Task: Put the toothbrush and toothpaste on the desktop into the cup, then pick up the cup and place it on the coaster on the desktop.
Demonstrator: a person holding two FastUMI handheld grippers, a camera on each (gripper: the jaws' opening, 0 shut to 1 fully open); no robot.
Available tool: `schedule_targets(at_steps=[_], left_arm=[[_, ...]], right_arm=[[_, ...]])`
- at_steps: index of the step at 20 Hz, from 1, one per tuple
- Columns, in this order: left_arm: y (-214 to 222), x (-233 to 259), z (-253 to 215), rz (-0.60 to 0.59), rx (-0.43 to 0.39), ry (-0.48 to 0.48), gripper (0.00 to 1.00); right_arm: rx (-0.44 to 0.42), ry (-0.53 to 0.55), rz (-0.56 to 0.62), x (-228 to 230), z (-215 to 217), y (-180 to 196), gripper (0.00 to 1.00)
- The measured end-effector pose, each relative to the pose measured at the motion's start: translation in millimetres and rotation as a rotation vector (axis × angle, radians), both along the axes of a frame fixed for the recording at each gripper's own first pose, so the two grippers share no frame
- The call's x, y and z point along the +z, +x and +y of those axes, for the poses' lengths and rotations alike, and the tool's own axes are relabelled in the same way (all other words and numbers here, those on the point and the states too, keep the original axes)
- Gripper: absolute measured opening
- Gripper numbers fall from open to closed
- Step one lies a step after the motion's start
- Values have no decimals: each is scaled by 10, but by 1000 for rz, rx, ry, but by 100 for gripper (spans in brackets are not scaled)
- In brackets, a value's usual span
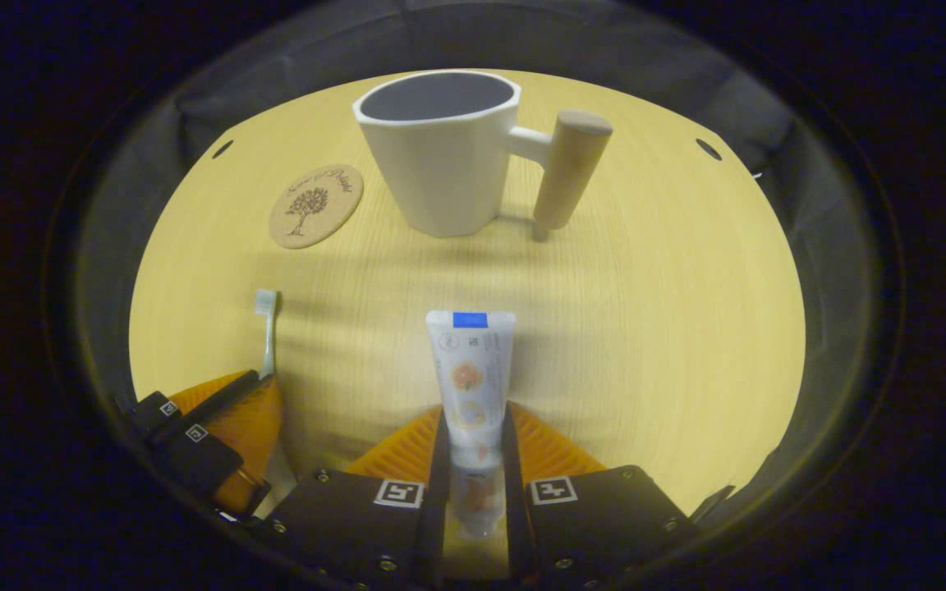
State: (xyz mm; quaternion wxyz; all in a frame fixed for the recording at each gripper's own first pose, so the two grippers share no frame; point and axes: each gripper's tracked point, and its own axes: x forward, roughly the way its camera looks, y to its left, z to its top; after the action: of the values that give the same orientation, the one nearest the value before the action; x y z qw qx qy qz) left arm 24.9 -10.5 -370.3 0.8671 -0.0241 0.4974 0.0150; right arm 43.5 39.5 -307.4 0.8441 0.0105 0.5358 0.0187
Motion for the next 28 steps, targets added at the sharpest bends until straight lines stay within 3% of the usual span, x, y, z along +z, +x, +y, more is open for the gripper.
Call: schedule_targets(at_steps=[3, 11, 19, 28], left_arm=[[11, -9, -9, -1, 13, 3, 9], [12, 60, 74, -43, 12, 7, 8], [65, 571, 147, -193, -16, 11, 8], [70, 1419, 404, -390, -26, -11, 8]], right_arm=[[-16, 9, 12, -2, -25, -40, 18], [-16, 57, -34, 106, -9, 0, 18], [-54, 120, -181, 698, -84, 83, 18], [-38, 173, -358, 1320, 8, 315, 18]])
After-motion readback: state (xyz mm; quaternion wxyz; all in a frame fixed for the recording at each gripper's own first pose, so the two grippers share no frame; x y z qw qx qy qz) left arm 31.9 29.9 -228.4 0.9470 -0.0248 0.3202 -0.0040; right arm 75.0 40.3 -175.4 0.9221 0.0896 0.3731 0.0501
